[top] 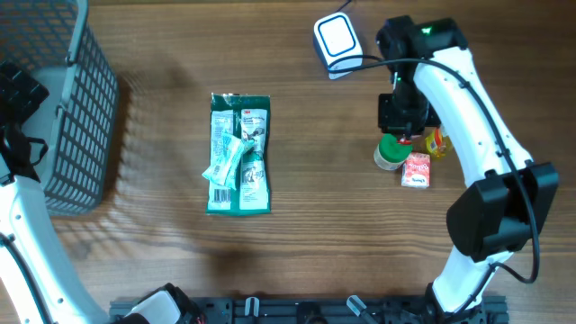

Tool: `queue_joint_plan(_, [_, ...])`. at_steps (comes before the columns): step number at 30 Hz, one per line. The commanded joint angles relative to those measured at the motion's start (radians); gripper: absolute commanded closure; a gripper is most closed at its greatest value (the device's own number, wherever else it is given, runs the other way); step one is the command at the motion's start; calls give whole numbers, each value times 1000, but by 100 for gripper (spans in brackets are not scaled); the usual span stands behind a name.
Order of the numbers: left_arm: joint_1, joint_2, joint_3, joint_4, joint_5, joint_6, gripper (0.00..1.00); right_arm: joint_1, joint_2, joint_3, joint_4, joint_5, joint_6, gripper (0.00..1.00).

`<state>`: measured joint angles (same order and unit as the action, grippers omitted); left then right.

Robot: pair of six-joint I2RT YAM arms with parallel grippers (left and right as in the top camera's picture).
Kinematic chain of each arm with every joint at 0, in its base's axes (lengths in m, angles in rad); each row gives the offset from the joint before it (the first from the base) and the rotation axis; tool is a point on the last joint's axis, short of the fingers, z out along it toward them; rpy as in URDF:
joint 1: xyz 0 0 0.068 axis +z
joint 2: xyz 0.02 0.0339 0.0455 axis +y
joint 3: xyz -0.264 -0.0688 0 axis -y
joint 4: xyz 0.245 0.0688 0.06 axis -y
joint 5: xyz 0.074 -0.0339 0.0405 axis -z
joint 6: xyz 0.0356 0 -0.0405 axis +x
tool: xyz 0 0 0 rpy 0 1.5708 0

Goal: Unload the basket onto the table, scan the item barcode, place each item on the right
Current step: 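Lower the stick packet beside the green-capped jar and open the right gripper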

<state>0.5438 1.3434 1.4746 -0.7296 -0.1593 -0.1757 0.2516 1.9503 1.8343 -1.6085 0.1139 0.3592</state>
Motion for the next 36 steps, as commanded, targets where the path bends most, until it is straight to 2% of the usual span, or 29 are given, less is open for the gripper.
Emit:
queue_joint_plan(1, [4,-2,6,2,5,18,0,-49,-13,-11,-1,48,13,96])
queue_joint_plan(9, [4,-2,6,2,5,18,0,-101,-13,-160,26,141,7,96])
queue_joint_plan(13, [4,-2,6,2,5,18,0,-101,-13,-174,52,141,3,95])
queue_joint_plan(19, [4,-2,6,2,5,18,0,-101,-13,-174,64,141,3,73])
queue_joint_plan(23, [4,-2,6,2,5,18,0,-101,-13,-174,64,133,3,66])
queue_joint_plan(25, [4,-2,6,2,5,18,0,-101,-13,-174,73,93,1,66])
queue_joint_plan(30, [4,-2,6,2,5,18,0,-94,-12,-174,106,-130,-124,67])
queue_joint_plan(36, [4,-2,6,2,5,18,0,-21,-12,-174,155,-262,-131,67])
